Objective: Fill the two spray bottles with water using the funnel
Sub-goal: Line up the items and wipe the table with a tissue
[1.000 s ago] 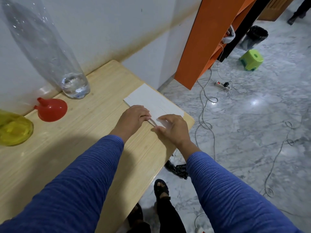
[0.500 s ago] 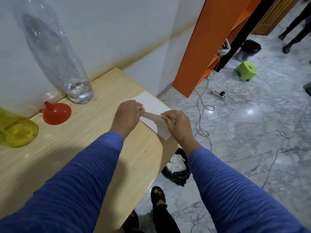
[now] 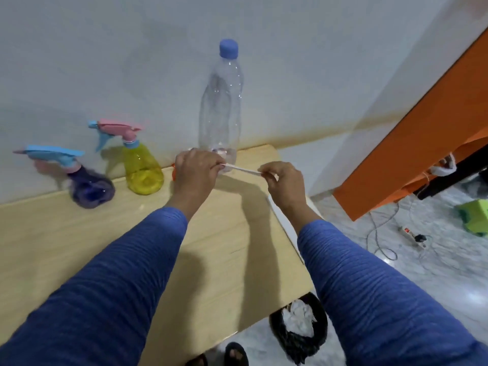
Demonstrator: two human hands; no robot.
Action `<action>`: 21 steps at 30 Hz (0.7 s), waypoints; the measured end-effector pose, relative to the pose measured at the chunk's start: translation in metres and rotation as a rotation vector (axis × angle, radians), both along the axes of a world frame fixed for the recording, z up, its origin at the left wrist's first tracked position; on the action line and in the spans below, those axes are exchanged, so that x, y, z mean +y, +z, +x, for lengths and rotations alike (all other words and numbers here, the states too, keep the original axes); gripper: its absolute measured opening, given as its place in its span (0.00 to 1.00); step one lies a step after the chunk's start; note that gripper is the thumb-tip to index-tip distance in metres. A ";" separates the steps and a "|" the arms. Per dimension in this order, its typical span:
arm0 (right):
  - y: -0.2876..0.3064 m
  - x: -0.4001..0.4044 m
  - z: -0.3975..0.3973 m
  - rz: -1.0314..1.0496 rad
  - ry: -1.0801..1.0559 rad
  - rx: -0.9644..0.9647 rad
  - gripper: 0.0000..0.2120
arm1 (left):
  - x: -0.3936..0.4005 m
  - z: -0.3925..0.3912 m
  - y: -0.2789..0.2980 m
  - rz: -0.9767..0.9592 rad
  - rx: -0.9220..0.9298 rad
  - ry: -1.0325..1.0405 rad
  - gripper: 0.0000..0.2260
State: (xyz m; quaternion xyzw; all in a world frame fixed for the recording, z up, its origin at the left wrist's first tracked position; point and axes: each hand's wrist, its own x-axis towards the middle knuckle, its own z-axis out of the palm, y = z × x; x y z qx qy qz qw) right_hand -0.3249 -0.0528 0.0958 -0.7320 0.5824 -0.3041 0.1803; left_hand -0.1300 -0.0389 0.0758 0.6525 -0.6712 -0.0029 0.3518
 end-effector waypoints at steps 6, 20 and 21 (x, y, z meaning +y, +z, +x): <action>-0.069 0.013 0.013 0.201 0.257 0.149 0.11 | 0.071 0.013 -0.067 0.292 -0.045 0.085 0.09; -0.144 0.023 0.050 0.285 0.437 0.573 0.29 | 0.070 -0.013 -0.129 0.761 -0.066 0.361 0.30; -0.147 0.023 0.053 0.275 0.428 0.576 0.28 | 0.067 -0.011 -0.128 0.763 -0.072 0.361 0.29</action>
